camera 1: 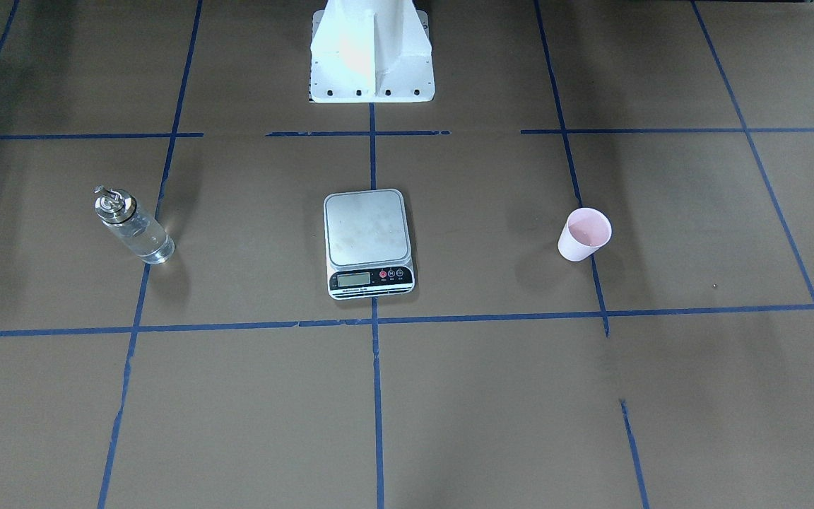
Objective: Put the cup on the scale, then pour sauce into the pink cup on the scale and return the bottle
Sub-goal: 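Move the left gripper toward the pink paper cup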
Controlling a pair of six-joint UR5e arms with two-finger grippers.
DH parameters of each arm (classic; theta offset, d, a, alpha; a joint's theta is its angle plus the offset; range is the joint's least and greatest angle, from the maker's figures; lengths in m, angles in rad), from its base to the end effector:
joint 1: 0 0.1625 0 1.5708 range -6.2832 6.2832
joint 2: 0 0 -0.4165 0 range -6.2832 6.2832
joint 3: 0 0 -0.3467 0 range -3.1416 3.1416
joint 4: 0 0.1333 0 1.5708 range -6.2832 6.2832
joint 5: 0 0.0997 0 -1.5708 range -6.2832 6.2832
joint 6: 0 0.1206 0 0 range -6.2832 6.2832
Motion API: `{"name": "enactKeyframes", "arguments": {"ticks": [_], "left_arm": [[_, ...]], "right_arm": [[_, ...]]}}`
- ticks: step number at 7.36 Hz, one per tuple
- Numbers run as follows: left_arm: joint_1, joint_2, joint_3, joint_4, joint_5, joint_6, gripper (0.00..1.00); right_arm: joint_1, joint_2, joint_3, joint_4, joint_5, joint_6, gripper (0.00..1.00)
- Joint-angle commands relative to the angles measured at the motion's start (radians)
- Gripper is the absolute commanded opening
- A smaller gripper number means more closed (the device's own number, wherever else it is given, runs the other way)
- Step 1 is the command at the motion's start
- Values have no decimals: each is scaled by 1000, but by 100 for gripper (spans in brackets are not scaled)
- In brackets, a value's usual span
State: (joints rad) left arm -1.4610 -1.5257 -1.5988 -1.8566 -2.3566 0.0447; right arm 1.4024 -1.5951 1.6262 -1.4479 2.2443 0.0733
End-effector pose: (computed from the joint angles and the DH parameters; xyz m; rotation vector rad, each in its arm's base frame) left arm 0.0012 -0.4492 0.6402 0.2297 0.7907 0.2513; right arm -0.0181 -0.4528 0.6460 0.0661 -0.6856 -0.1432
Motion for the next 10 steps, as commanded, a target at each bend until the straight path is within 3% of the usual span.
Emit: {"name": "enactKeyframes", "arguments": {"ticks": [1, 4, 5, 6, 7, 10], "left_arm": [[1, -4, 19, -18, -3, -15, 100], [28, -8, -3, -181, -54, -130, 100], [141, -17, -1, -299, -49, -299, 100], [219, -87, 8, -335, -44, -520, 97], [303, -143, 2, -320, -46, -724, 90], [494, -214, -64, -273, 45, -943, 91]], "right_arm": [[-2, 0, -3, 0, 24, 9, 100], [-86, -2, -5, 85, 32, 14, 100], [-115, 1, -3, 89, 28, 16, 100], [-118, 4, 0, 89, 28, 16, 100], [-118, 6, 0, 89, 28, 16, 100], [-118, 7, 3, 87, 55, 16, 100]]}}
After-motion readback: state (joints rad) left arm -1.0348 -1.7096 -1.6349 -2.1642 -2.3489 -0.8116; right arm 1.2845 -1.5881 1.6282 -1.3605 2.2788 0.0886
